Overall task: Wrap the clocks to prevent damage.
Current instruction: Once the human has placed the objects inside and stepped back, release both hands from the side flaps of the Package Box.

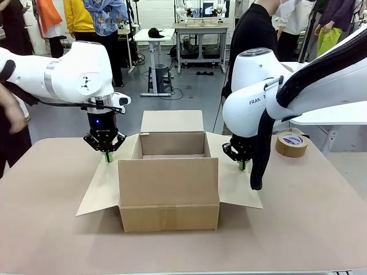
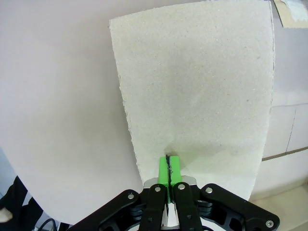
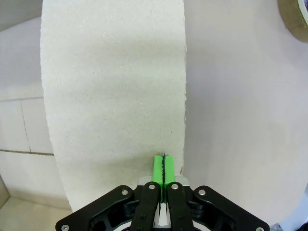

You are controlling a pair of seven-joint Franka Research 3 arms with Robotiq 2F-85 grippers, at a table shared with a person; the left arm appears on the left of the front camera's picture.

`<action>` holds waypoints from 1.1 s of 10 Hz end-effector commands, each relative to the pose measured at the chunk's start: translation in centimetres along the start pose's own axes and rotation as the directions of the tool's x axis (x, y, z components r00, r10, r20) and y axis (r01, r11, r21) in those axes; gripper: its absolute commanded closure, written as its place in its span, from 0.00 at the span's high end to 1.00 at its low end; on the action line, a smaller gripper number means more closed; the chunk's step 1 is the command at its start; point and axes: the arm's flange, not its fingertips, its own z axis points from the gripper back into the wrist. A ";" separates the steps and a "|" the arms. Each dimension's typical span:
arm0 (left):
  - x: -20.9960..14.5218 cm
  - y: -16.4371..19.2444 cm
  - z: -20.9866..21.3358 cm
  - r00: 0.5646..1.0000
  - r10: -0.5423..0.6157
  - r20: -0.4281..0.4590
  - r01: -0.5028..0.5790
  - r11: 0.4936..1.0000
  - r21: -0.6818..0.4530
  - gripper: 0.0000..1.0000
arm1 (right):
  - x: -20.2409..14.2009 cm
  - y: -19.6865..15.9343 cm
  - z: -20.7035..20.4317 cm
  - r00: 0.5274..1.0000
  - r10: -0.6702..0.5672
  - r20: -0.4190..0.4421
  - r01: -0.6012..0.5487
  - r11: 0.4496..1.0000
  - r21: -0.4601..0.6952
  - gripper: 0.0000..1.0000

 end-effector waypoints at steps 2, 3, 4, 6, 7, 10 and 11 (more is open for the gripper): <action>0.0 0.2 -0.1 1.000 -0.005 -0.003 0.005 1.000 0.017 0.01 | -0.1 -0.1 0.0 1.000 -0.001 -0.005 0.001 1.000 -0.006 0.01; 0.0 0.2 -0.1 1.000 -0.005 -0.003 0.005 1.000 0.017 0.01 | -0.1 -0.1 0.0 1.000 -0.001 -0.005 0.001 1.000 -0.006 0.01; 0.0 0.2 -0.1 1.000 -0.005 -0.003 0.005 1.000 0.017 0.01 | -0.1 -0.1 0.0 1.000 -0.001 -0.005 0.001 1.000 -0.006 0.01; 0.0 0.2 -0.1 1.000 -0.005 -0.003 0.005 1.000 0.017 0.01 | -0.1 -0.1 0.0 1.000 -0.001 -0.005 0.001 1.000 -0.006 0.01; 0.0 0.2 -0.1 1.000 -0.005 -0.003 0.005 1.000 0.017 0.01 | -0.1 -0.1 0.0 1.000 -0.001 -0.005 0.001 1.000 -0.006 0.01; 0.0 0.2 -0.1 1.000 -0.005 -0.003 0.005 1.000 0.017 0.01 | -0.1 -0.1 0.0 1.000 -0.001 -0.005 0.001 1.000 -0.006 0.01; 0.0 0.2 -0.1 1.000 -0.005 -0.003 0.005 1.000 0.017 0.01 | -0.1 -0.1 0.0 1.000 -0.001 -0.005 0.001 1.000 -0.006 0.01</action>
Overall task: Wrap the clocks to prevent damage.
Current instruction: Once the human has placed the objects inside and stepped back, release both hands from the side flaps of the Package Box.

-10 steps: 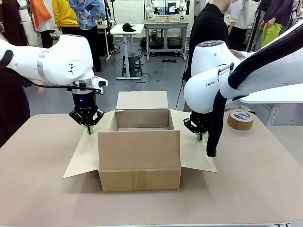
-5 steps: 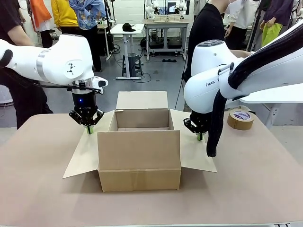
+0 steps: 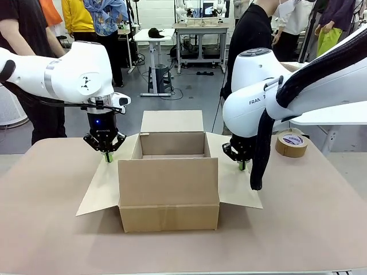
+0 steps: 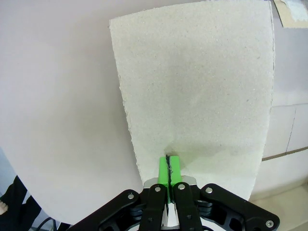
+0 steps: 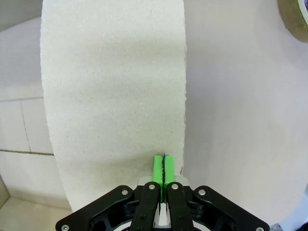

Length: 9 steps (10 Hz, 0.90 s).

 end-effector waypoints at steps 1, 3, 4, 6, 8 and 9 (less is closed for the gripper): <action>0.0 0.2 -0.1 1.000 -0.005 -0.003 0.005 1.000 0.017 0.01 | -0.1 -0.1 0.0 1.000 -0.001 -0.005 0.001 1.000 -0.006 0.01; 0.0 0.2 -0.1 1.000 -0.005 -0.003 0.005 1.000 0.017 0.01 | -0.1 -0.1 0.0 1.000 -0.001 -0.005 0.001 1.000 -0.006 0.01; 0.0 0.2 -0.1 1.000 -0.005 -0.003 0.005 1.000 0.017 0.01 | -0.1 -0.1 0.0 1.000 -0.001 -0.005 0.001 1.000 -0.006 0.01; 0.0 0.2 -0.1 1.000 -0.005 -0.003 0.005 1.000 0.017 0.01 | -0.1 -0.1 0.0 1.000 -0.001 -0.005 0.001 1.000 -0.006 0.01; 0.0 0.2 -0.1 1.000 -0.005 -0.003 0.005 1.000 0.017 0.01 | -0.1 -0.1 0.0 1.000 -0.001 -0.005 0.001 1.000 -0.006 0.01; 0.0 0.2 -0.1 1.000 -0.005 -0.003 0.005 1.000 0.017 0.01 | -0.1 -0.1 0.0 1.000 -0.001 -0.005 0.001 1.000 -0.006 0.01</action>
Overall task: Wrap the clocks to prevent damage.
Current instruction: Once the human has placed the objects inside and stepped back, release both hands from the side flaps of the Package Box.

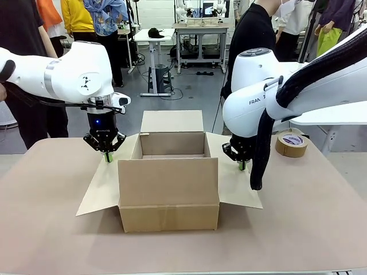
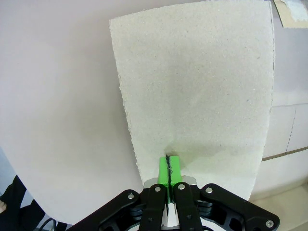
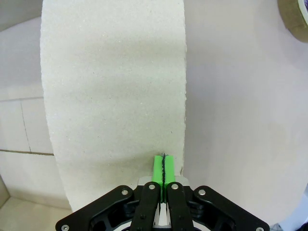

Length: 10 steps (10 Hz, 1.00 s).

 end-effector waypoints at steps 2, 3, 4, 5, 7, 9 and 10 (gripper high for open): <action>0.0 0.2 -0.1 1.000 -0.005 -0.003 0.005 1.000 0.017 0.01 | -0.1 -0.1 0.0 1.000 -0.001 -0.005 0.001 1.000 -0.006 0.01; 0.0 0.2 -0.1 1.000 -0.005 -0.003 0.005 1.000 0.017 0.01 | -0.1 -0.1 0.0 1.000 -0.001 -0.005 0.001 1.000 -0.006 0.01; 0.0 0.2 -0.1 1.000 -0.005 -0.003 0.005 1.000 0.017 0.01 | -0.1 -0.1 0.0 1.000 -0.001 -0.005 0.001 1.000 -0.006 0.01; 0.0 0.2 -0.1 1.000 -0.005 -0.003 0.005 1.000 0.017 0.01 | -0.1 -0.1 0.0 1.000 -0.001 -0.005 0.001 1.000 -0.006 0.01; 0.0 0.2 -0.1 1.000 -0.005 -0.003 0.005 1.000 0.017 0.01 | -0.1 -0.1 0.0 1.000 -0.001 -0.005 0.001 1.000 -0.006 0.01; 0.0 0.2 -0.1 1.000 -0.005 -0.003 0.005 1.000 0.017 0.01 | -0.1 -0.1 0.0 1.000 -0.001 -0.005 0.001 1.000 -0.006 0.01; 0.0 0.2 -0.1 1.000 -0.005 -0.003 0.005 1.000 0.017 0.01 | -0.1 -0.1 0.0 1.000 -0.001 -0.005 0.001 1.000 -0.006 0.01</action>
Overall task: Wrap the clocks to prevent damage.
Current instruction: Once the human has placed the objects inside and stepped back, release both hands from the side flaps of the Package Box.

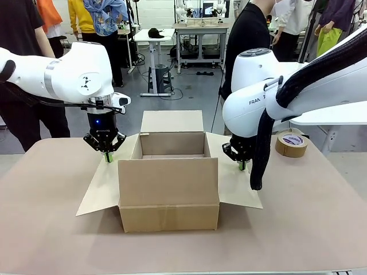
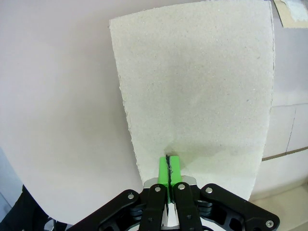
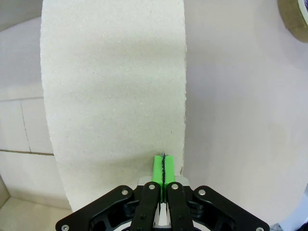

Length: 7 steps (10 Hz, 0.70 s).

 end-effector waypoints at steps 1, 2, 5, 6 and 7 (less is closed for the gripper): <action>0.0 0.2 -0.1 1.000 -0.005 -0.003 0.005 1.000 0.017 0.01 | -0.1 -0.1 0.0 1.000 -0.001 -0.005 0.001 1.000 -0.006 0.01; 0.0 0.2 -0.1 1.000 -0.005 -0.003 0.005 1.000 0.017 0.01 | -0.1 -0.1 0.0 1.000 -0.001 -0.005 0.001 1.000 -0.006 0.01; 0.0 0.2 -0.1 1.000 -0.005 -0.003 0.005 1.000 0.017 0.01 | -0.1 -0.1 0.0 1.000 -0.001 -0.005 0.001 1.000 -0.006 0.01; 0.0 0.2 -0.1 1.000 -0.005 -0.003 0.005 1.000 0.017 0.01 | -0.1 -0.1 0.0 1.000 -0.001 -0.005 0.001 1.000 -0.006 0.01; 0.0 0.2 -0.1 1.000 -0.005 -0.003 0.005 1.000 0.017 0.01 | -0.1 -0.1 0.0 1.000 -0.001 -0.005 0.001 1.000 -0.006 0.01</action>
